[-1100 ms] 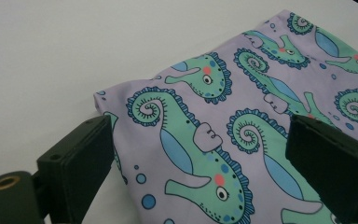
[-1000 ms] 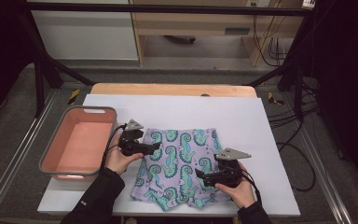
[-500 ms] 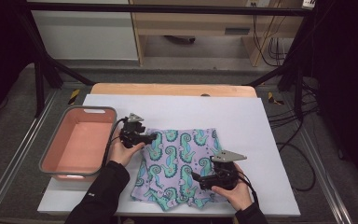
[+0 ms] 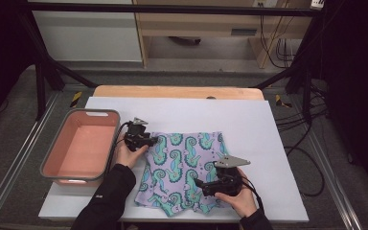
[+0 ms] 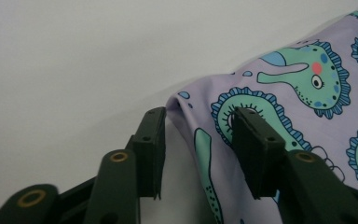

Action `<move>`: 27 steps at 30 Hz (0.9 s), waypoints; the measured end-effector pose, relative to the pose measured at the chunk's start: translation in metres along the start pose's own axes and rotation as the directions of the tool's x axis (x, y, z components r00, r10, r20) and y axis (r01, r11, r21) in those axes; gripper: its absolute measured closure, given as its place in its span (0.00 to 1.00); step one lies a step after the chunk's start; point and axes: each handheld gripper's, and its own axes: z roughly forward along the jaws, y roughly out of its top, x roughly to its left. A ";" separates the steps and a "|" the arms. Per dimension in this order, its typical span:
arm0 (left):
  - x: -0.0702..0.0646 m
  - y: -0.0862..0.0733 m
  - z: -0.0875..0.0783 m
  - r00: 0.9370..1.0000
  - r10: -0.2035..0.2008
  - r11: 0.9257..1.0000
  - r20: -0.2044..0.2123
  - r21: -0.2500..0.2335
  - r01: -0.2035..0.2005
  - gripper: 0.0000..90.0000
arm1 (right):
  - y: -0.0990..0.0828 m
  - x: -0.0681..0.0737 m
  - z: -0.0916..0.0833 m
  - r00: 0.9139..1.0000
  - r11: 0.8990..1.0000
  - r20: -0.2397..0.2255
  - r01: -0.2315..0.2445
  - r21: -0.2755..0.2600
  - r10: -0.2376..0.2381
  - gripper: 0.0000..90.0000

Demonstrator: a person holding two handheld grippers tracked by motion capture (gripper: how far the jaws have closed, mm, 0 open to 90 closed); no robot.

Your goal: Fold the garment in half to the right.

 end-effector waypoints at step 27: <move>-0.008 -0.008 0.004 0.999 0.047 0.999 0.015 -0.023 -0.047 0.94 | 0.005 0.042 0.023 0.997 0.998 -0.050 0.057 0.024 -0.056 0.04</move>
